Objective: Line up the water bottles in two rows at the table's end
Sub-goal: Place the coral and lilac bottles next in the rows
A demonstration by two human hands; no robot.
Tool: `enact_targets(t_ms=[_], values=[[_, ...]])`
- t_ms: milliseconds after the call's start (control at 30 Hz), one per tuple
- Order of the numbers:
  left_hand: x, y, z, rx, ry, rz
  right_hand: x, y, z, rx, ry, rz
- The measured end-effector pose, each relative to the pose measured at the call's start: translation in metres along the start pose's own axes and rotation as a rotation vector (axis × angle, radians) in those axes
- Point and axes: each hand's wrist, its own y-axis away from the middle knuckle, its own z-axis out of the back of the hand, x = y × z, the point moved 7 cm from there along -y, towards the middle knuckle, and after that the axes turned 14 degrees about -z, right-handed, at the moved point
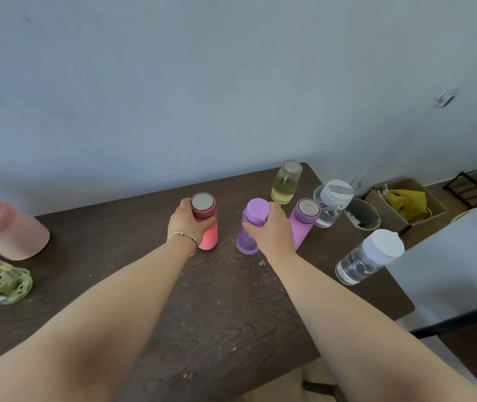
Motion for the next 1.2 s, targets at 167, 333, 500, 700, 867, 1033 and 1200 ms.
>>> enact_targets(t_ms=[167, 333, 500, 700, 867, 1033, 1200], values=[[0.004, 0.04, 0.036, -0.073, 0.003, 0.043, 0.019, 0.024, -0.002, 0.054, -0.05, 0.057], [0.016, 0.09, 0.082, -0.178, -0.017, 0.096, 0.034, 0.061, -0.019, 0.105, -0.047, 0.13], [0.041, 0.142, 0.125, -0.246, -0.047, 0.169, 0.046, 0.106, -0.047, 0.185, -0.062, 0.148], [0.076, 0.183, 0.176, -0.299, -0.085, 0.203, 0.069, 0.157, -0.082, 0.244, -0.032, 0.199], [0.117, 0.21, 0.224, -0.318, -0.077, 0.193, 0.097, 0.205, -0.118, 0.237, 0.028, 0.242], [0.164, 0.229, 0.277, -0.292, -0.046, 0.164, 0.122, 0.259, -0.156, 0.2, 0.034, 0.206], [0.208, 0.242, 0.336, -0.246, -0.048, 0.128, 0.151, 0.314, -0.196, 0.182, 0.035, 0.167]])
